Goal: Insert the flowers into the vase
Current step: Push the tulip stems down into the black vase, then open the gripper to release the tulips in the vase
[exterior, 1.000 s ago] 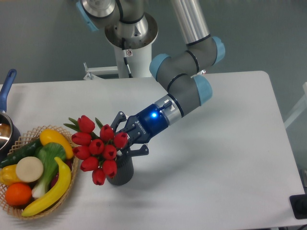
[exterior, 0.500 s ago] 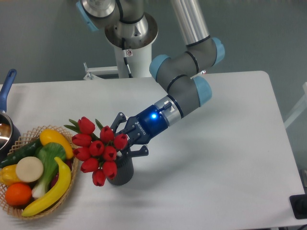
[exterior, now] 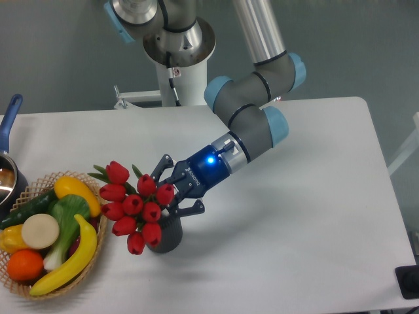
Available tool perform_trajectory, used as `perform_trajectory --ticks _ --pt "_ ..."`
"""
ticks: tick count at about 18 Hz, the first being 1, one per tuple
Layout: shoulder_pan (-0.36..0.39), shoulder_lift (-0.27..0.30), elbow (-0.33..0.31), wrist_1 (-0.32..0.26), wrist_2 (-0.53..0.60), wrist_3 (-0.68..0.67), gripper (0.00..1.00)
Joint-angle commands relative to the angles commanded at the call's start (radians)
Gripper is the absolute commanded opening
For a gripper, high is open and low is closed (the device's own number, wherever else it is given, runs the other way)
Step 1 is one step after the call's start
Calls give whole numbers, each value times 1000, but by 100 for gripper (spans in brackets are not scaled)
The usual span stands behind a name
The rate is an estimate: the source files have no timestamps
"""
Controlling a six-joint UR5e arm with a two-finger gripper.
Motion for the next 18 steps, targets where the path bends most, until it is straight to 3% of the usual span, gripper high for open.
perform_trajectory --ticks 2,6,9,16,18 --pt "2 2 0 2 0 2 76" --pt "2 2 2 0 0 2 81" --pt "2 2 2 2 0 2 99" --pt "2 26 17 -2 11 0 100" --pt "-2 47 14 -2 95 3 100"
